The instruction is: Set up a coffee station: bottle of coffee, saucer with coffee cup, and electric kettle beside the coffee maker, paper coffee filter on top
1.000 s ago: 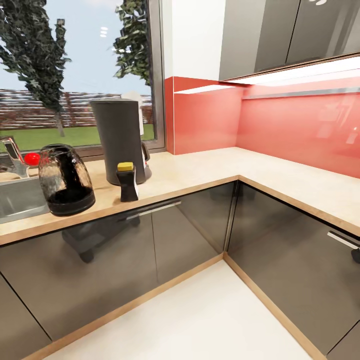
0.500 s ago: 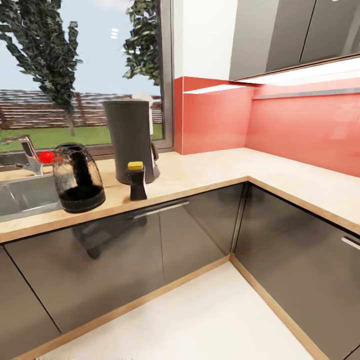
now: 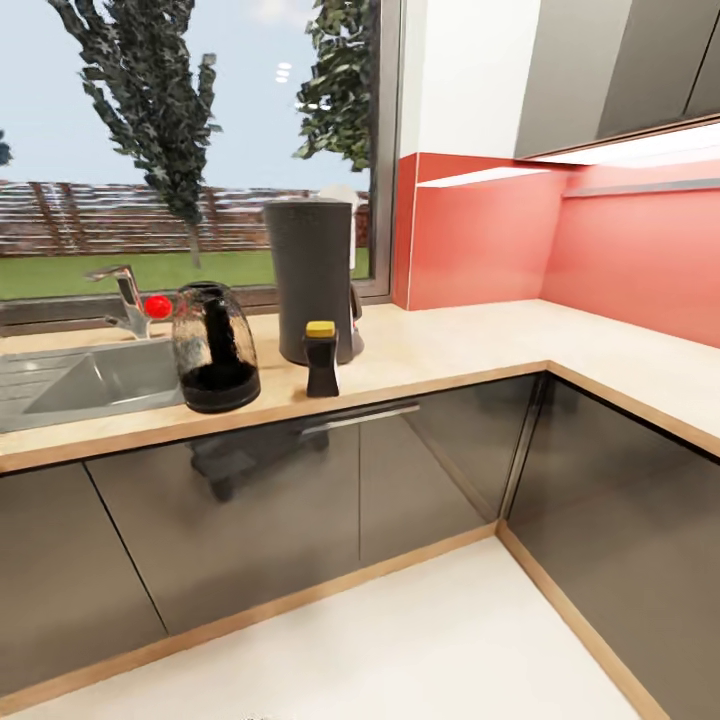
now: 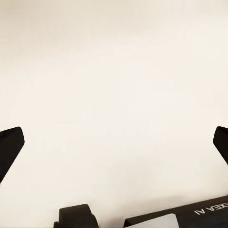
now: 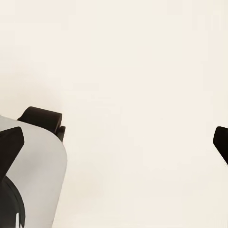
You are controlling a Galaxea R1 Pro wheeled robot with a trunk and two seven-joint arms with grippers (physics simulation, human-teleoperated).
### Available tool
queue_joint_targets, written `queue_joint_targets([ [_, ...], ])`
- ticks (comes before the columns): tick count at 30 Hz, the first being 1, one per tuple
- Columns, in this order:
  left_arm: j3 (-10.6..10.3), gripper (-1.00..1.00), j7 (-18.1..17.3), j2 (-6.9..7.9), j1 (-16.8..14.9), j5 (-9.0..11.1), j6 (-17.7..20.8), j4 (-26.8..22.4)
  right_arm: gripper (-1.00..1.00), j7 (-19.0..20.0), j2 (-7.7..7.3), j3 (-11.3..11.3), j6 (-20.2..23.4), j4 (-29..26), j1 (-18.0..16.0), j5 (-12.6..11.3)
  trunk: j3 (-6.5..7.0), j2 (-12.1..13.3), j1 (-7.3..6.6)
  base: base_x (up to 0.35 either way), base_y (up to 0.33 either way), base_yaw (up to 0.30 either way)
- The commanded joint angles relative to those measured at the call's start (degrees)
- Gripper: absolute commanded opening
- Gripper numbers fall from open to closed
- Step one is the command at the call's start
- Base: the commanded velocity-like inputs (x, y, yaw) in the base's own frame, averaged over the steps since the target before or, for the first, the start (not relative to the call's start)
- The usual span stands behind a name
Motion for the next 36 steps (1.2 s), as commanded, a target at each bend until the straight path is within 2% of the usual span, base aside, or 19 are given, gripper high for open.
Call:
queue_joint_targets([
  [1,-0.3,1.00,-0.1,0.00,-0.1,0.4,-0.2,0.1,1.00,-0.1,-0.02,0.0,-0.1,-0.1,0.0,0.3,-0.05,0.0,0.00,0.000,0.000,0.269],
  [20,-0.4,1.00,2.7,0.00,-0.1,0.4,-0.2,0.1,1.00,-0.1,-0.02,0.0,-0.1,-0.1,0.0,0.3,-0.05,0.0,0.00,0.000,0.000,0.269],
  [24,-0.4,1.00,6.9,0.00,-0.1,0.4,-0.2,0.1,1.00,-0.4,-0.02,0.0,-0.1,-0.1,0.0,0.3,-0.05,0.0,0.00,0.000,0.000,0.269],
  [32,0.2,1.00,8.0,0.00,-0.1,0.4,-0.2,0.1,1.00,-4.6,0.19,0.2,0.0,0.0,0.1,0.3,-0.05,0.0,0.00,0.000,0.000,0.269],
  [33,0.9,1.00,8.9,0.00,-0.1,0.4,-0.2,0.1,1.00,-4.9,0.21,0.2,0.0,0.0,0.0,0.3,-0.05,0.0,0.00,0.000,0.000,0.269],
  [34,2.0,1.00,11.7,0.00,-0.1,0.4,-0.1,0.1,1.00,-5.1,0.23,0.2,0.0,0.0,0.1,0.3,-0.05,0.0,0.00,0.000,0.000,0.269],
  [36,2.5,1.00,13.9,0.00,-0.1,0.4,-0.1,0.0,1.00,-5.2,0.23,0.2,0.0,0.0,0.1,0.3,-0.05,0.0,0.00,0.000,0.000,0.269],
])
